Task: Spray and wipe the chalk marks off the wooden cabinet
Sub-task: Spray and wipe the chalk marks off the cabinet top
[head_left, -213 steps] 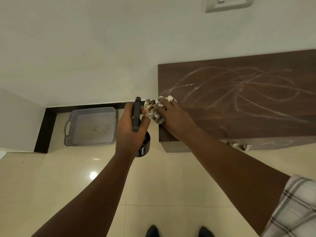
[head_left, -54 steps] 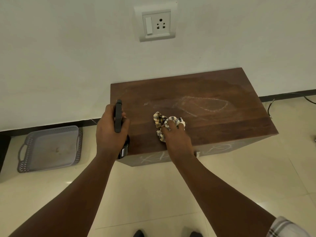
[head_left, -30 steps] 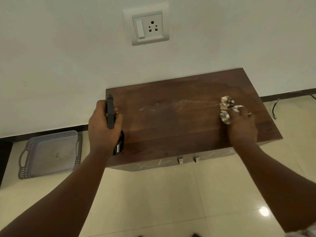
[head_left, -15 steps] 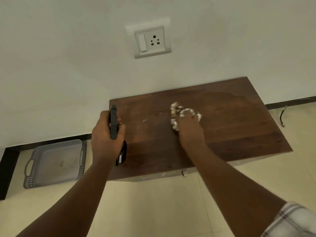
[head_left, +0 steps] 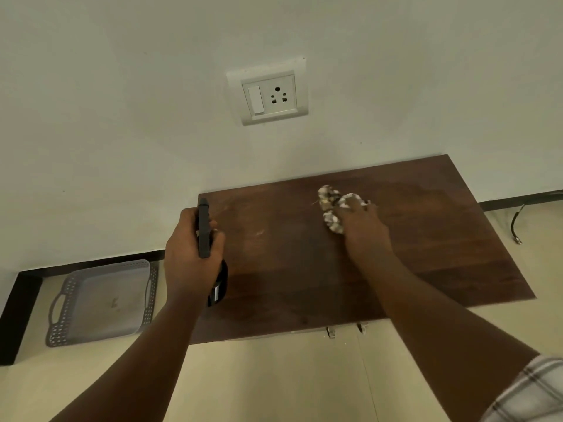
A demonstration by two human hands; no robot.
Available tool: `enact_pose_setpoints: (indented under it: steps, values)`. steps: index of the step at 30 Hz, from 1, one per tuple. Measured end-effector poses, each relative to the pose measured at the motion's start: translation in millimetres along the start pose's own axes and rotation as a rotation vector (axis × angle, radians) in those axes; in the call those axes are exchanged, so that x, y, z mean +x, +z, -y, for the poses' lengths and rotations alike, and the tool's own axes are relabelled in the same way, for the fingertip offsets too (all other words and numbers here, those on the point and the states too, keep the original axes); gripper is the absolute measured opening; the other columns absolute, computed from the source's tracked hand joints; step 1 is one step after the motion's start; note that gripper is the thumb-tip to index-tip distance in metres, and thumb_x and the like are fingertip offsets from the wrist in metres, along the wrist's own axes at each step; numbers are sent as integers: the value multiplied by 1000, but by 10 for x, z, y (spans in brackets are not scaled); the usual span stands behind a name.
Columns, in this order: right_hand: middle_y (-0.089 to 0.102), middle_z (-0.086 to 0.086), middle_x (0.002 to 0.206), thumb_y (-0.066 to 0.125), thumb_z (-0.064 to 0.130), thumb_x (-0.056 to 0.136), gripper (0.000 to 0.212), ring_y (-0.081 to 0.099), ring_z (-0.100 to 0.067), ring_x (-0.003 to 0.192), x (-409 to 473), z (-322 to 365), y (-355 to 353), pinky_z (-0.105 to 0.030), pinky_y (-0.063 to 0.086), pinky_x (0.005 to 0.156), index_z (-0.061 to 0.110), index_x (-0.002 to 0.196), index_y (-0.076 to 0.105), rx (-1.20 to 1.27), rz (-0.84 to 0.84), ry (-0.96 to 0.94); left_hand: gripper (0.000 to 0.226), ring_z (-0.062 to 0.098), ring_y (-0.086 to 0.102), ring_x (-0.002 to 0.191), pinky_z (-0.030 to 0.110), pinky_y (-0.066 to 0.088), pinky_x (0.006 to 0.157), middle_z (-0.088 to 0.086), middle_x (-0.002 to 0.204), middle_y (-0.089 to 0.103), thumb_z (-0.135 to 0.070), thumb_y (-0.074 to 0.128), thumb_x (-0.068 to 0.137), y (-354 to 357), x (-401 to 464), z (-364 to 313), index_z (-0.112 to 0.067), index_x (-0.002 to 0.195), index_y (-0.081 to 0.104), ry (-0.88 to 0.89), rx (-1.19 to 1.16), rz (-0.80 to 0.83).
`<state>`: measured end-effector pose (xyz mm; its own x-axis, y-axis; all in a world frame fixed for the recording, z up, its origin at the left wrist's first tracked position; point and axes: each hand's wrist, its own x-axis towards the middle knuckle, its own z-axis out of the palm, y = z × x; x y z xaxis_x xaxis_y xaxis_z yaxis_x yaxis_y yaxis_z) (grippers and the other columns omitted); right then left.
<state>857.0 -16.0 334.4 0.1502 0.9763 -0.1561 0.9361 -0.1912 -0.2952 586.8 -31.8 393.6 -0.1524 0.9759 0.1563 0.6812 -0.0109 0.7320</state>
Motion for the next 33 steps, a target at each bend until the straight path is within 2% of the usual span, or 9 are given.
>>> enact_pose_setpoints:
  steps: [5,11,17,21,23,26,29,31,33]
  values:
    - [31,-5,147,44,8,95,41,30,-37,131,31,-412,-136,-49,46,88,21,134,50,-46,-108,214,17,13,59,75,30,44,68,-17,83,58,-11,60,93,-61,-34,95,-18,107,54,-32,-12,-9]
    - [40,-14,137,44,6,95,30,32,-40,126,89,-98,-63,-50,45,86,9,123,56,-13,-176,273,19,13,62,78,26,45,68,-7,92,64,-8,60,92,-291,58,262,-17,107,54,-39,-17,-43]
    - [51,-22,130,54,22,95,38,42,-44,124,-38,939,335,-59,38,101,8,131,53,9,-203,-83,22,6,60,82,25,43,74,-8,98,63,-11,60,94,-541,111,449,-16,114,53,-96,-1,-81]
    - [42,-20,141,49,21,98,49,35,-41,133,-306,1751,662,-55,28,110,15,145,38,64,24,-319,21,6,60,83,23,43,69,-8,98,63,-11,60,94,-665,139,549,-16,113,53,-100,7,-93]
    - [53,-17,131,60,26,91,46,46,-42,124,-441,2020,784,-56,38,104,18,136,52,-24,41,-496,21,5,60,84,24,43,70,-9,98,63,-11,60,93,-719,158,611,-17,113,53,-95,12,-103]
    - [64,-8,114,78,27,74,24,61,-36,104,-449,2167,899,-51,53,88,20,97,74,-97,20,-577,22,6,60,84,25,43,73,-7,99,63,-11,61,94,-768,174,666,-16,114,53,-102,16,-108]
    - [65,-8,115,82,23,69,28,64,-35,96,-314,2179,925,-46,53,85,21,95,74,-106,38,-629,23,8,58,84,20,42,72,-6,100,63,-11,61,94,-807,202,719,-13,116,54,-109,18,-112]
    - [67,-7,112,86,22,60,34,66,-32,88,-183,2188,895,-40,57,73,22,92,75,-128,18,-641,23,7,59,84,18,41,72,-8,99,62,-12,61,94,-818,235,749,-15,116,53,-110,19,-112]
    - [63,-9,123,84,19,63,41,64,-35,97,-34,2223,851,-40,56,74,20,103,73,-123,6,-622,21,5,60,86,18,42,72,-11,97,62,-13,60,94,-831,283,780,-20,113,52,-90,20,-107]
